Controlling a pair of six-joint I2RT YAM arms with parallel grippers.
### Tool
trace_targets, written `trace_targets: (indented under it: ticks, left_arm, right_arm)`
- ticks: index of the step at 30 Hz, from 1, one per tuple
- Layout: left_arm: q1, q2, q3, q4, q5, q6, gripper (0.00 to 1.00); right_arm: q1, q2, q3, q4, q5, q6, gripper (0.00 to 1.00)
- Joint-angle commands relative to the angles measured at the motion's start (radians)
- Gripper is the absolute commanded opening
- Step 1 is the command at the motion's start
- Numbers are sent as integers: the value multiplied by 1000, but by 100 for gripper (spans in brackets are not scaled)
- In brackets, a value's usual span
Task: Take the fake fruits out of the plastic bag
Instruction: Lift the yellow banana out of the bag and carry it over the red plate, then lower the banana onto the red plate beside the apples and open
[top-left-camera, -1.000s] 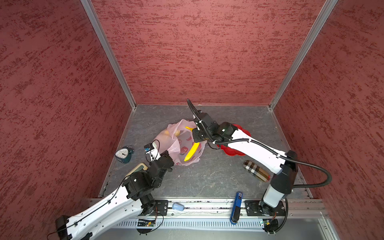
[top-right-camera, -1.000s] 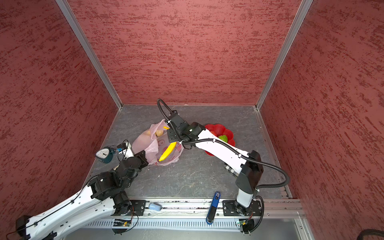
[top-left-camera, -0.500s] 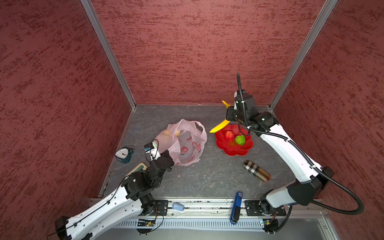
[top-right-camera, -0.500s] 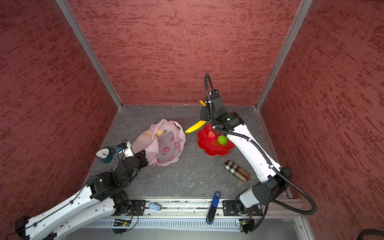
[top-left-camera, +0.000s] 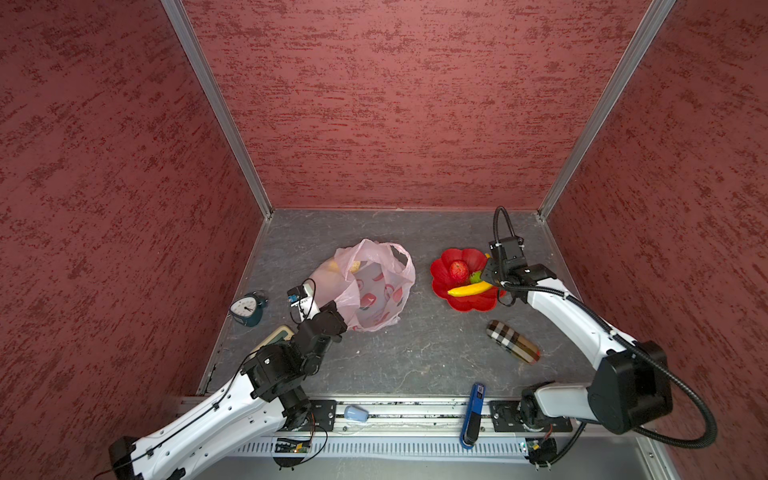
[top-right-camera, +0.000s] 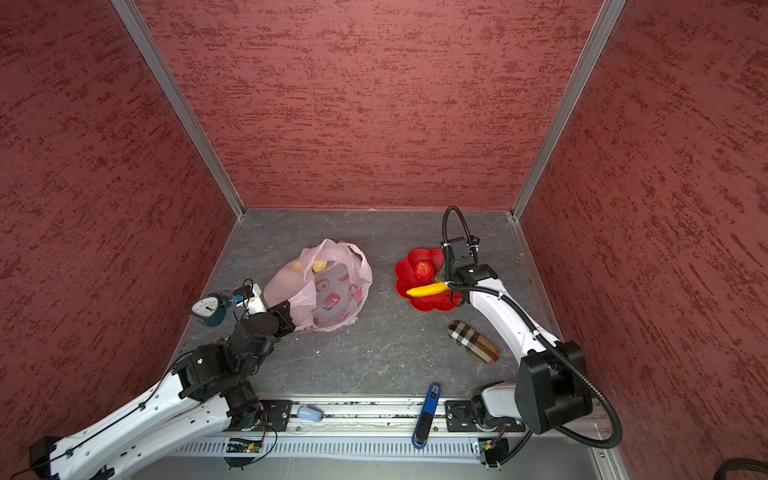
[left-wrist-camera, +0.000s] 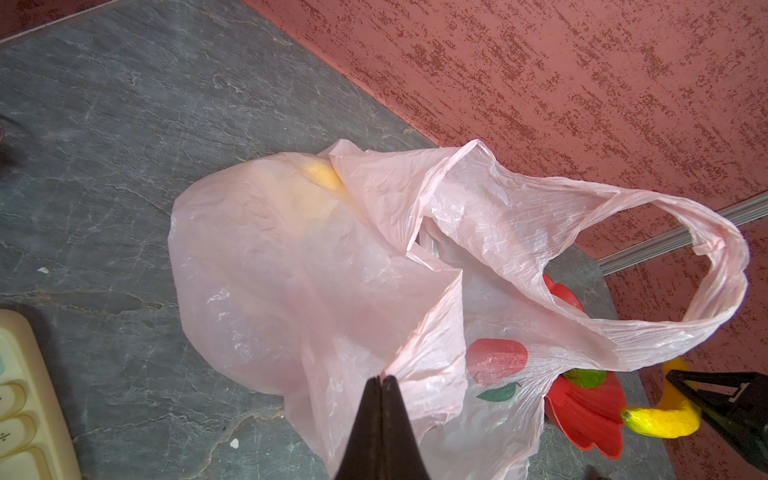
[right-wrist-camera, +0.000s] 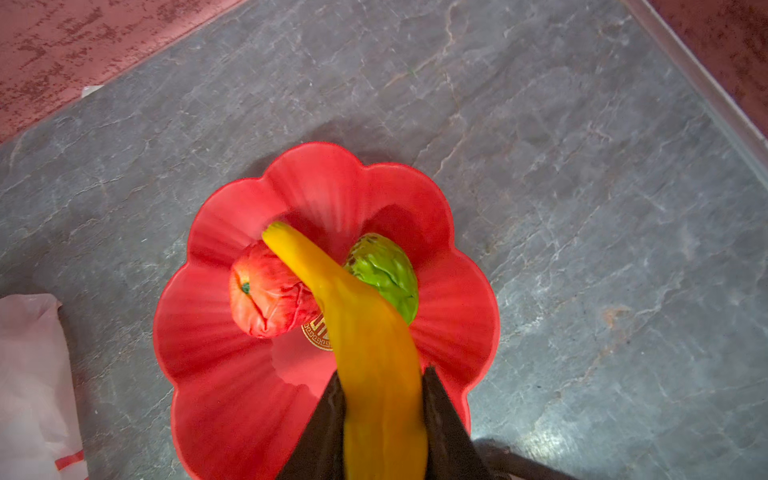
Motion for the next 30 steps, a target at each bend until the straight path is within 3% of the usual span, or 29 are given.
trace_targets:
  ticks: [1,14,30]
  left_arm:
    - [7,-32,-4,-22,3,8,4]
    - [33,-93,-19,-60,13,29,5]
    - [72,-109,-37,-48,71,46,5]
  right_arm:
    - [-23,19,-20,112,2,85,23]
    - [-40,94,-60,142,63,207,25]
    - [-38,129,-137,205,41,258,26]
